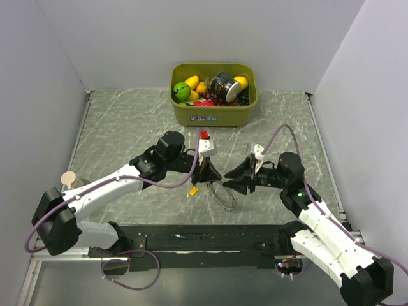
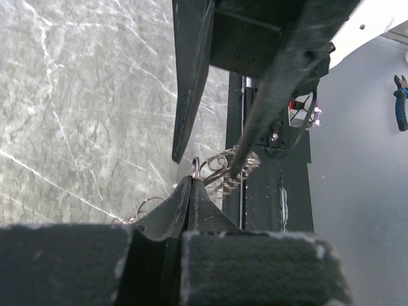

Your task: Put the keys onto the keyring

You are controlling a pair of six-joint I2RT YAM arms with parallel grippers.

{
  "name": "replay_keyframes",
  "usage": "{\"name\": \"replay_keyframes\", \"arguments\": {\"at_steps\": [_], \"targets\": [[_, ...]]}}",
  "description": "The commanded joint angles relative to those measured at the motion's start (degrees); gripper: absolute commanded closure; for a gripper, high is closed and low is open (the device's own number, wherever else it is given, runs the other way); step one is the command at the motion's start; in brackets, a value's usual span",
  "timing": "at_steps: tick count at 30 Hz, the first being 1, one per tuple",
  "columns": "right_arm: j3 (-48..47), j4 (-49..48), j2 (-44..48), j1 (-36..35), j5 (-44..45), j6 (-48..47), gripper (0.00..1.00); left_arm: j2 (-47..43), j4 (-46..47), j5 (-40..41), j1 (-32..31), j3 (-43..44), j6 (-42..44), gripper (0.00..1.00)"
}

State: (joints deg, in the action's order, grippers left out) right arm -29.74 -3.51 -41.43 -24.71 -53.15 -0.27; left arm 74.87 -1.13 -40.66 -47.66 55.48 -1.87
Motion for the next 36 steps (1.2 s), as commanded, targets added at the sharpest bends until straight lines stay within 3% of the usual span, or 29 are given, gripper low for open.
{"name": "replay_keyframes", "arguments": {"at_steps": [1,11,19,21,36], "targets": [[-0.8,-2.6,-0.1,0.4,-1.1,0.2,0.56,-3.0,4.5,-1.9,-0.4,-0.5,1.2,0.99],[-0.6,-5.8,-1.4,0.3,-1.7,3.1,0.69,-3.2,4.6,-3.2,-0.6,-0.2,1.0,0.99],[-0.8,-6.9,-3.7,0.3,-3.2,3.7,0.90,-4.0,4.8,-3.4,-0.7,-0.1,0.8,0.99],[-0.9,-7.0,-3.7,0.3,-3.4,3.7,1.00,-4.3,4.6,-3.3,-0.7,0.0,1.0,0.99],[-1.7,-8.8,-1.8,0.3,-3.9,6.2,1.00,-6.1,7.1,-1.3,-0.7,-1.9,-0.2,0.99]]}}
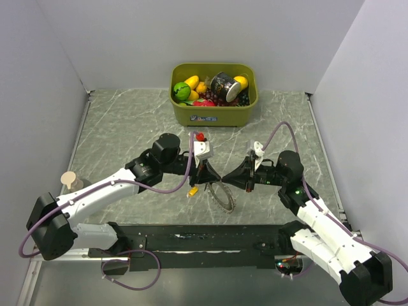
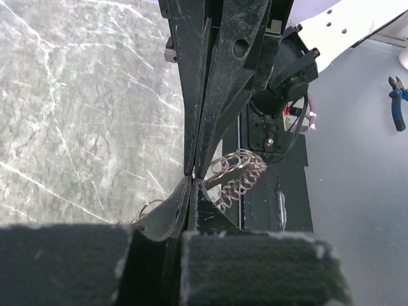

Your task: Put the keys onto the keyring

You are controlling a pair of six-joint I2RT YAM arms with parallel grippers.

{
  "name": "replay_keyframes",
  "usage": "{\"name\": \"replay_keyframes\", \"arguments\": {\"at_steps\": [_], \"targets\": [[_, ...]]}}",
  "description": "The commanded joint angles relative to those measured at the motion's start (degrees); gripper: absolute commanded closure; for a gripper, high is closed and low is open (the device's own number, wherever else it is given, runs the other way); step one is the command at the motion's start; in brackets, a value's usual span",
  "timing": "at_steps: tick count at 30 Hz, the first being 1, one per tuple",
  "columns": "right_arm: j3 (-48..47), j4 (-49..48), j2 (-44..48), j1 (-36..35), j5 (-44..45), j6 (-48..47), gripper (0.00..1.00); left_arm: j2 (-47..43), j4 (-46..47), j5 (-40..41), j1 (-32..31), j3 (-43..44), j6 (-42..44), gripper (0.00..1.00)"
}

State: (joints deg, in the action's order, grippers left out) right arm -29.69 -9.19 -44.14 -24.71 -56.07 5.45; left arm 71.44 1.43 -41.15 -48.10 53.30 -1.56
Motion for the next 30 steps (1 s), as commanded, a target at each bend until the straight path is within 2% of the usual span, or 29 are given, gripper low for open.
{"name": "replay_keyframes", "arguments": {"at_steps": [1,5,7,9,13,15,16,18,24,30], "targets": [[-1.8,-3.1,0.9,0.3,-1.3,0.3,1.00,-2.7,4.4,-0.6,-0.2,0.4,-0.5,0.99],[-2.0,-2.4,2.2,0.3,-1.1,-0.2,1.00,-3.1,3.3,0.1,-0.2,0.8,-0.2,0.98],[-2.2,-2.8,2.8,0.3,-1.1,0.3,1.00,-3.3,3.1,0.8,-0.2,0.8,-0.3,0.93],[-2.3,-3.2,3.1,0.3,-1.2,1.2,1.00,-3.4,3.7,0.9,-0.2,0.6,-0.9,0.91],[-1.7,-5.9,4.1,0.3,-0.8,3.2,1.00,-5.2,4.9,6.8,-0.1,0.1,-3.3,0.66],[-1.3,-7.5,4.6,0.3,0.0,4.2,1.00,-6.1,7.3,8.1,0.6,-1.5,-5.1,0.59],[-1.0,-8.1,5.3,0.3,0.1,4.5,1.00,-7.2,8.7,8.5,1.0,-2.2,-6.1,0.52],[-0.7,-10.0,6.0,0.4,1.0,5.5,1.00,-7.8,13.0,5.2,2.7,-4.3,-8.9,0.47],[3.0,-21.2,9.3,0.4,5.7,13.3,1.00,-7.0,22.3,-7.7,4.6,-5.9,-15.3,0.46],[6.4,-32.8,10.7,0.4,8.9,18.6,1.00,-6.7,29.3,-10.9,4.6,-6.5,-18.6,0.46]]}}
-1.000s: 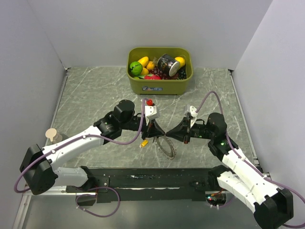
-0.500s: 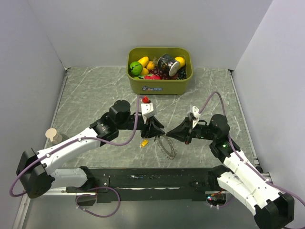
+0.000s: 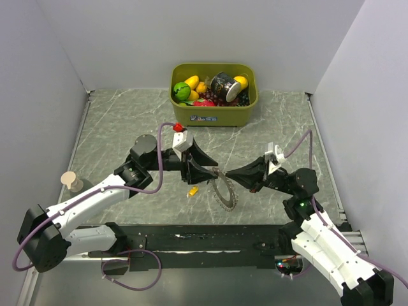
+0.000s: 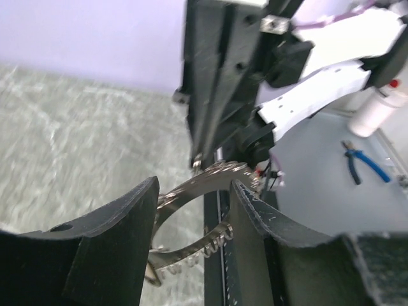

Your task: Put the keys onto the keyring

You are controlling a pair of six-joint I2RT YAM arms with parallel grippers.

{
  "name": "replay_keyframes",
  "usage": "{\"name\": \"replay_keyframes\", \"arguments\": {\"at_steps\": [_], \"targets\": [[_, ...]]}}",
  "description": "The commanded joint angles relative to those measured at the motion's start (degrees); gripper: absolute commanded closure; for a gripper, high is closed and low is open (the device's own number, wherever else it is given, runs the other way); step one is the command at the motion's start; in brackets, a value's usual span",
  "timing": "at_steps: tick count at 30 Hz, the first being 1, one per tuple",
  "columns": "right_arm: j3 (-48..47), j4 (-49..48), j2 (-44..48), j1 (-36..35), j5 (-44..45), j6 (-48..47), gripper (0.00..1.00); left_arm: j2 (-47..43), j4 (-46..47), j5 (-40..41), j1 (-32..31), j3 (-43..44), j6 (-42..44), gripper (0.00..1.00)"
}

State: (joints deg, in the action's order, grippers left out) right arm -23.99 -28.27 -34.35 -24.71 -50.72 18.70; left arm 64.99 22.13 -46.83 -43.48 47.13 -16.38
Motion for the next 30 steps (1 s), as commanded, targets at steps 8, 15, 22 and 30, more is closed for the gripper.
{"name": "replay_keyframes", "arguments": {"at_steps": [8,15,22,30], "targets": [[1.8,-21.3,-0.9,0.3,3.5,9.2,1.00,2.7,12.2,-6.5,-0.2,0.8,-6.6,0.47],[2.5,-23.1,-1.1,0.3,4.2,10.4,1.00,4.9,11.1,-5.6,-0.8,2.9,-6.3,0.58],[2.9,-23.2,-0.9,0.2,5.0,10.5,1.00,6.7,6.2,-3.7,-2.0,5.5,-3.2,0.61],[3.1,-23.9,-0.9,0.2,5.0,10.9,1.00,7.5,3.4,-2.7,-3.1,6.5,-0.5,0.87]]}}
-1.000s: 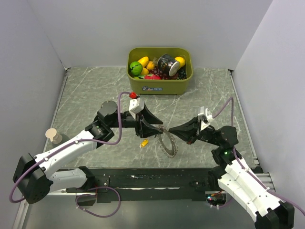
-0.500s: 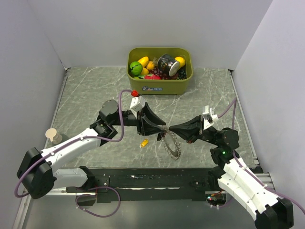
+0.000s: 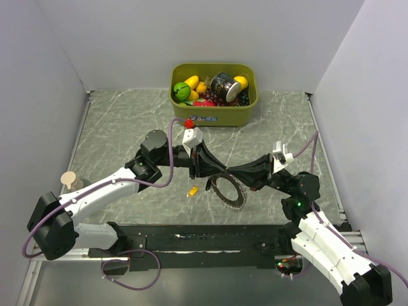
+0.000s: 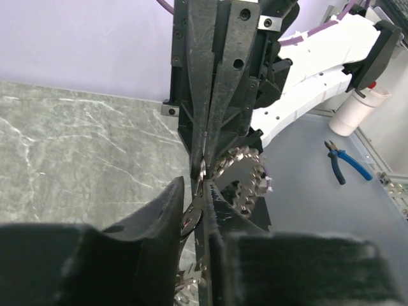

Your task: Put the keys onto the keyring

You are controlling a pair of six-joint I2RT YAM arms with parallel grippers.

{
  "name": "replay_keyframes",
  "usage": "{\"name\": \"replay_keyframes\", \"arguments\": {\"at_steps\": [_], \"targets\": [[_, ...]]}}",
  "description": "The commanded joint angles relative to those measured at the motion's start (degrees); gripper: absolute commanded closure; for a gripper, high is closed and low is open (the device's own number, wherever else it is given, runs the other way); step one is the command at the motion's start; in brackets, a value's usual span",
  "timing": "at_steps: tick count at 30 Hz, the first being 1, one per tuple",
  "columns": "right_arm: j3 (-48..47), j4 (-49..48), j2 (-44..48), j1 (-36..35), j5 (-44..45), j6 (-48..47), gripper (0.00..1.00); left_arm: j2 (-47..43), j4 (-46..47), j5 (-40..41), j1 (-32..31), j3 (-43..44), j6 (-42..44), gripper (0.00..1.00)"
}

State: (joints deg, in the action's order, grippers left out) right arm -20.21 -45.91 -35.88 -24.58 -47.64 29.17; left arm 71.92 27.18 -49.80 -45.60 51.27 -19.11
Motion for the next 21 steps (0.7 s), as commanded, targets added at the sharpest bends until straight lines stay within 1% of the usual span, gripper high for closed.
{"name": "replay_keyframes", "arguments": {"at_steps": [1,2,3,11,14,15,17,18,20,21], "targets": [[-0.6,-6.3,0.5,0.1,1.9,0.4,1.00,0.6,-1.8,0.1,-1.0,2.6,2.4,0.92],[-0.6,-6.4,0.5,0.1,2.0,0.5,1.00,0.6,-2.4,0.1,-1.3,2.7,3.1,0.97],[-0.4,-6.4,0.5,0.1,2.0,0.6,1.00,0.4,-2.7,0.5,-1.5,2.7,3.5,0.99],[-0.4,-4.4,1.9,0.1,3.1,-0.2,1.00,-1.4,-5.6,4.3,-2.2,2.7,6.9,0.99],[-0.4,-2.3,3.3,0.1,4.2,-1.0,0.90,-2.7,-8.7,6.8,-2.2,3.0,9.1,0.99],[-0.5,-1.6,3.6,0.1,4.4,-1.2,0.78,-3.4,-9.4,8.0,-2.2,3.0,9.6,0.99],[-0.7,0.1,4.8,0.1,5.4,-1.9,0.62,-4.2,-11.7,9.0,-2.2,3.1,11.5,0.99],[-0.9,0.6,5.0,0.1,5.7,-2.2,0.48,-4.9,-12.2,10.1,-2.2,3.1,11.9,0.99],[-1.0,2.1,6.1,0.2,6.8,-3.0,0.36,-5.5,-13.7,10.8,-2.2,2.9,13.3,0.99],[-1.0,2.5,6.3,0.1,7.2,-3.1,0.28,-6.0,-14.0,11.2,-2.2,2.8,13.6,0.99]]}}
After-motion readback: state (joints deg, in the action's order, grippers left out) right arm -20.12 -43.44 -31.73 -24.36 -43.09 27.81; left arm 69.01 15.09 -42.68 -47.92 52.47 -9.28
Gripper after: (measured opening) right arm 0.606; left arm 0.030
